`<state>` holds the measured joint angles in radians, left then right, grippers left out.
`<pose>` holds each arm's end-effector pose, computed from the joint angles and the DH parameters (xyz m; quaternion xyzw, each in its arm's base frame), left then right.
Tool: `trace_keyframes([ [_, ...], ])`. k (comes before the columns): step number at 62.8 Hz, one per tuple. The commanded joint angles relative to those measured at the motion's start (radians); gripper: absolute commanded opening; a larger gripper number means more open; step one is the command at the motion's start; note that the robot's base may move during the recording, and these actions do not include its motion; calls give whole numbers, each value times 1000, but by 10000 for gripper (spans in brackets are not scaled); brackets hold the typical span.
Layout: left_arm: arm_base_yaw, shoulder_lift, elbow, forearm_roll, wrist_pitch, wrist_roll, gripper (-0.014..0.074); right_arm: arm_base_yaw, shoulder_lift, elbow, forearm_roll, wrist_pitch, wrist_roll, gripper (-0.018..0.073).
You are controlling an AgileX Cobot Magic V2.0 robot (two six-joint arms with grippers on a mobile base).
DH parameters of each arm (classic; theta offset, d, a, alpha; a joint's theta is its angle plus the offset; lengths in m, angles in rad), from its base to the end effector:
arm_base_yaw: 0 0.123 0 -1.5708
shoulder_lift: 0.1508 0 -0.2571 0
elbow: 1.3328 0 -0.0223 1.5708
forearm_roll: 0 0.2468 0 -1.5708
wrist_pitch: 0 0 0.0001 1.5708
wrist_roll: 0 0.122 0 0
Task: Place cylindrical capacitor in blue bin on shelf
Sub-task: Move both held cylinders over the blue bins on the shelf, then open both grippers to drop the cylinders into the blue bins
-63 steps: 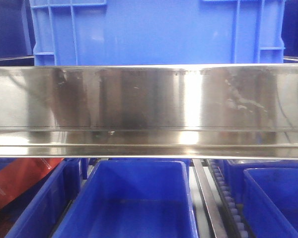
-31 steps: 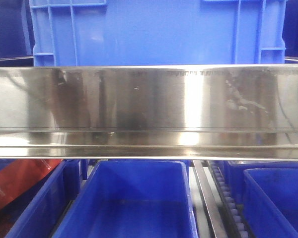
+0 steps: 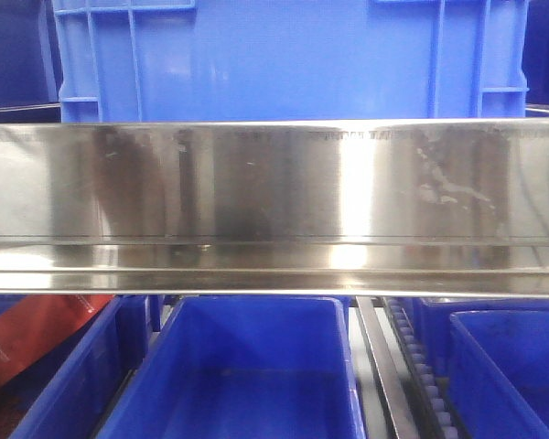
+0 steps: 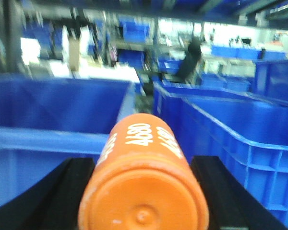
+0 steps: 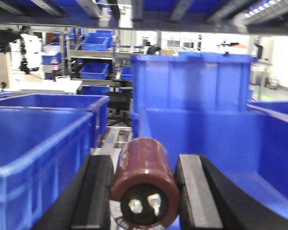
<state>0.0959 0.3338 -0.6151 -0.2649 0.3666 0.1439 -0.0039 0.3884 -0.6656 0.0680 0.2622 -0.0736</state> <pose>0.1167 -0.0003 0.3540 -0.0368 0.7013 -0.0359 0.7110 0.1234 0.0017 0.3762 -0.0079 0.6698 0.0015 0.7425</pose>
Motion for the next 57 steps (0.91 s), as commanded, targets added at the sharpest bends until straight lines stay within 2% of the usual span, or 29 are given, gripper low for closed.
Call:
trace_keyframes([
  [1,-19,109,-66,-46,19,105,-111,33,77,-68,-5,-38,-47,-163],
  [8,-55,244,-165,-72,58,281,-111,98,187,-145,-5,-36,-59,-163],
  [10,-64,272,-191,-74,58,297,-111,119,224,-163,-5,-36,-59,-163],
  [21,-141,494,-343,-132,49,301,-111,239,391,-266,-5,-36,-59,-163],
  [26,-196,604,-434,-135,45,301,-111,288,480,-324,-5,-36,-59,-163],
  [45,-404,931,-671,-135,-20,301,-111,385,758,-507,-5,-53,-59,-163],
  [57,-459,1077,-766,-143,-27,301,-111,453,891,-581,-5,-77,-59,-162],
])
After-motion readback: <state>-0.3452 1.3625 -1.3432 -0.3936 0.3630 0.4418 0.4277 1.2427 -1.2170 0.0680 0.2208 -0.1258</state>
